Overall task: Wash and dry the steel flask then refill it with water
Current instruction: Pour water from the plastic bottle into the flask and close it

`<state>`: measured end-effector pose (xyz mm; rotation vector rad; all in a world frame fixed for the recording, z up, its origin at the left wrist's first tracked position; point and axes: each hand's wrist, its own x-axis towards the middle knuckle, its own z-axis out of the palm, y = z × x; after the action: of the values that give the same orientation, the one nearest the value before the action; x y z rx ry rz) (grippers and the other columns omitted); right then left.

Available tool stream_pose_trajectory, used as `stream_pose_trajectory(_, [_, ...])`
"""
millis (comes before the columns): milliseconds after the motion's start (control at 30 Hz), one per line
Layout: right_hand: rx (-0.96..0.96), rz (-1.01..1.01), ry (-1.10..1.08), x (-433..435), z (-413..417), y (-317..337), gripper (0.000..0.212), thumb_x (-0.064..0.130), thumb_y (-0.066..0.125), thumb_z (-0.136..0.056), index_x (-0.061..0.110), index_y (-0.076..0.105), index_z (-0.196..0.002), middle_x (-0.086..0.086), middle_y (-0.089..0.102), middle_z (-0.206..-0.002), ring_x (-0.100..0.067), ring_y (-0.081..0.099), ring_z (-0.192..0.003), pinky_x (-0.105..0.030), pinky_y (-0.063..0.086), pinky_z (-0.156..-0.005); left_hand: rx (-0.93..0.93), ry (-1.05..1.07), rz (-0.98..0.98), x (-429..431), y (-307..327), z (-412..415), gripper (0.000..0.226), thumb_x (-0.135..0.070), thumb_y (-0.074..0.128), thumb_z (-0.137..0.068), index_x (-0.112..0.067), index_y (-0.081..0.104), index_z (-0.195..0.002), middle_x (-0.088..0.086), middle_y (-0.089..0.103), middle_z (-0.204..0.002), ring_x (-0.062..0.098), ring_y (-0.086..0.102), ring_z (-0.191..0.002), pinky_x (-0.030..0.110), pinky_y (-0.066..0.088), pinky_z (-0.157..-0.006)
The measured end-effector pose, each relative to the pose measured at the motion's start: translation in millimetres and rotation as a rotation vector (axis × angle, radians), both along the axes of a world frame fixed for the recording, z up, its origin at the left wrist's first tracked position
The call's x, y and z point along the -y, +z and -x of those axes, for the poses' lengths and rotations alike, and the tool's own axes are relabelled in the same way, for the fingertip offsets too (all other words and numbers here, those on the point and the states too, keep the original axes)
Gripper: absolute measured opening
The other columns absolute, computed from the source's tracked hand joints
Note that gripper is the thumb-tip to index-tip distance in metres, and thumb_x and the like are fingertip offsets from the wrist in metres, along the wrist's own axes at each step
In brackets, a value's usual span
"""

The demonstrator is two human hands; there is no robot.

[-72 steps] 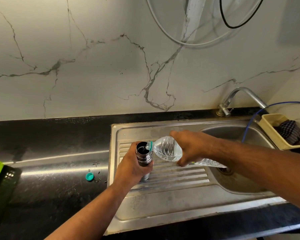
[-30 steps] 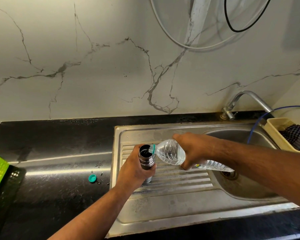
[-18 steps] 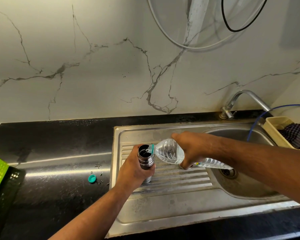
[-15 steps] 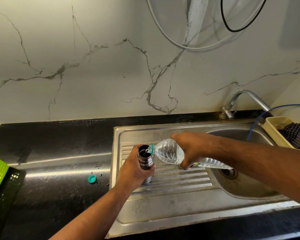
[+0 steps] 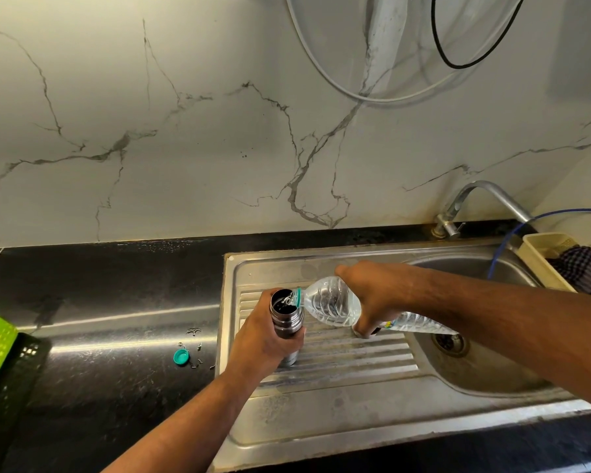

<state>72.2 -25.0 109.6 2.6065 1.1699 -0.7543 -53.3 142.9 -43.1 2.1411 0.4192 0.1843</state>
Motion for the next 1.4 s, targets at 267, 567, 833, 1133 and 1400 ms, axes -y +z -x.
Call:
stream_pose_trajectory(267, [0.008, 0.009, 0.006, 0.1, 0.6, 2.1, 0.087, 0.033, 0.088, -0.076, 0.016, 0.037, -0.144, -0.004, 0.056, -0.128, -0.015, 0.049, -0.098, -0.018, 0.032, -0.056, 0.012, -0.014, -0.009, -1.9, -2.2, 0.4, 0.084, -0.034, 0.091, -0.070, -0.056, 0.032, -0.126, -0.027, 0.054, -0.116, 0.004, 0.060, -0.108, 0.026, 0.056, -0.094])
stream_pose_trajectory(567, [0.017, 0.011, 0.008, 0.9, 1.9, 1.4, 0.087, 0.034, 0.088, -0.076, 0.017, 0.036, -0.144, -0.004, 0.056, -0.126, -0.015, 0.051, -0.096, -0.019, 0.032, -0.055, 0.019, -0.009, -0.018, -1.5, -2.3, 0.4, 0.084, -0.034, 0.091, -0.069, -0.053, 0.034, -0.128, -0.024, 0.057, -0.120, 0.008, 0.062, -0.111, 0.033, 0.057, -0.096])
stream_pose_trajectory(833, [-0.003, 0.001, -0.002, 0.2, 0.8, -2.1, 0.089, 0.034, 0.090, -0.074, 0.017, 0.037, -0.144, -0.004, 0.058, -0.128, -0.016, 0.055, -0.102, -0.021, 0.042, -0.066, 0.010, -0.003, -0.021, -0.7, -2.0, 0.5, 0.085, -0.034, 0.091, -0.070, -0.043, 0.038, -0.135, -0.013, 0.061, -0.130, 0.012, 0.062, -0.115, 0.036, 0.056, -0.099])
stream_pose_trajectory(1133, [-0.005, -0.001, -0.001, -0.4, 0.1, -2.3, 0.086, 0.033, 0.089, -0.074, 0.017, 0.039, -0.141, -0.001, 0.056, -0.118, -0.015, 0.054, -0.096, -0.018, 0.037, -0.058, 0.015, -0.010, -0.020, -1.8, -2.3, 0.7, 0.083, -0.034, 0.091, -0.070, -0.050, 0.036, -0.130, -0.021, 0.059, -0.122, 0.010, 0.063, -0.111, 0.034, 0.057, -0.096])
stream_pose_trajectory(1400, [-0.015, -0.001, -0.012, -0.1, 1.6, -0.2, 0.084, 0.032, 0.089, -0.075, 0.016, 0.039, -0.141, 0.001, 0.050, -0.110, -0.014, 0.053, -0.094, -0.017, 0.034, -0.055, 0.022, -0.018, -0.025, -2.5, -2.2, 0.9, 0.082, -0.033, 0.090, -0.070, -0.051, 0.035, -0.127, -0.025, 0.056, -0.112, 0.005, 0.061, -0.105, 0.028, 0.056, -0.093])
